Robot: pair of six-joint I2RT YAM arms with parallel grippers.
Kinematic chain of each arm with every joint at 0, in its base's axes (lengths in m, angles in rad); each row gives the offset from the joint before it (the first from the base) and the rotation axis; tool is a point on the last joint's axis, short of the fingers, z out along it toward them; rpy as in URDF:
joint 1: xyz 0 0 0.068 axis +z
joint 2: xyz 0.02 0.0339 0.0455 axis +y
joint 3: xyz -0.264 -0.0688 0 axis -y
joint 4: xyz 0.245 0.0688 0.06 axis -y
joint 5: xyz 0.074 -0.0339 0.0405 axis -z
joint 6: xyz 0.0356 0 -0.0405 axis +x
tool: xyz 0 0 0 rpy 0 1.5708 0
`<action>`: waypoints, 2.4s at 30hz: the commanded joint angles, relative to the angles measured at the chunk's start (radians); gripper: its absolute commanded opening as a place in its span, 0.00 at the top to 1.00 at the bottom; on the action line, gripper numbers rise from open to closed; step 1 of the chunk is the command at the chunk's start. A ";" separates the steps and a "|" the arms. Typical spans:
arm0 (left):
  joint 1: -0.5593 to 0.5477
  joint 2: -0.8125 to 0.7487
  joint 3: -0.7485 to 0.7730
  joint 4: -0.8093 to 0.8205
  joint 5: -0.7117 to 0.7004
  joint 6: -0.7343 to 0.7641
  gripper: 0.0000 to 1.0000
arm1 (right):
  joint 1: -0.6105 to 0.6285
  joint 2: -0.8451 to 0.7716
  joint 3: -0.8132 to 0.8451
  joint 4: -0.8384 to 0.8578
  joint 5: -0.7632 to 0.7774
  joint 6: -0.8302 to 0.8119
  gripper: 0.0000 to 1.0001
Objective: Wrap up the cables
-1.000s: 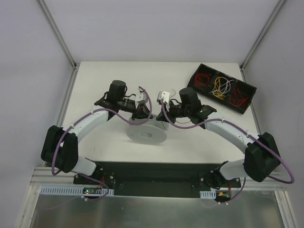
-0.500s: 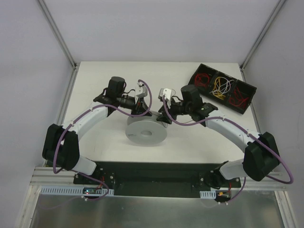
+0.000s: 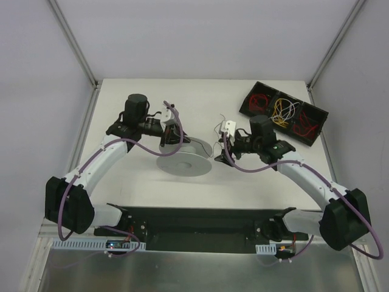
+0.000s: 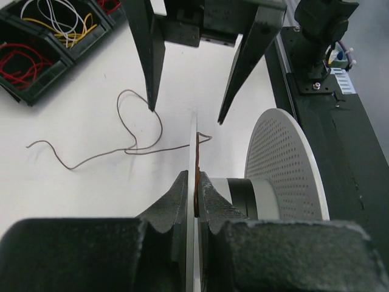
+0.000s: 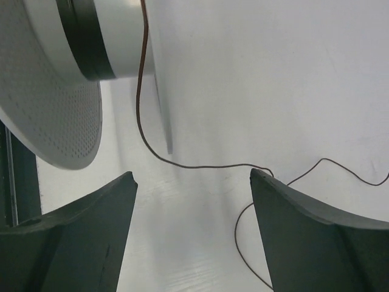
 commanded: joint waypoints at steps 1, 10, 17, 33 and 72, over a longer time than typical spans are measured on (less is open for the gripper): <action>0.015 -0.053 0.059 0.018 0.102 0.050 1.00 | 0.000 -0.023 -0.041 0.035 -0.067 -0.147 0.21; 0.024 -0.053 0.118 0.018 0.096 0.041 1.00 | 0.035 0.046 -0.162 0.355 -0.081 -0.173 0.21; 0.035 -0.085 0.125 0.018 0.102 0.020 1.00 | 0.027 0.141 -0.215 0.607 -0.030 -0.169 0.21; 0.085 -0.134 0.174 -0.002 0.059 -0.069 1.00 | 0.004 0.355 -0.195 0.903 -0.020 -0.169 0.79; 0.182 0.006 0.301 0.300 -0.537 -0.905 1.00 | -0.040 0.226 -0.086 0.554 0.020 0.064 0.99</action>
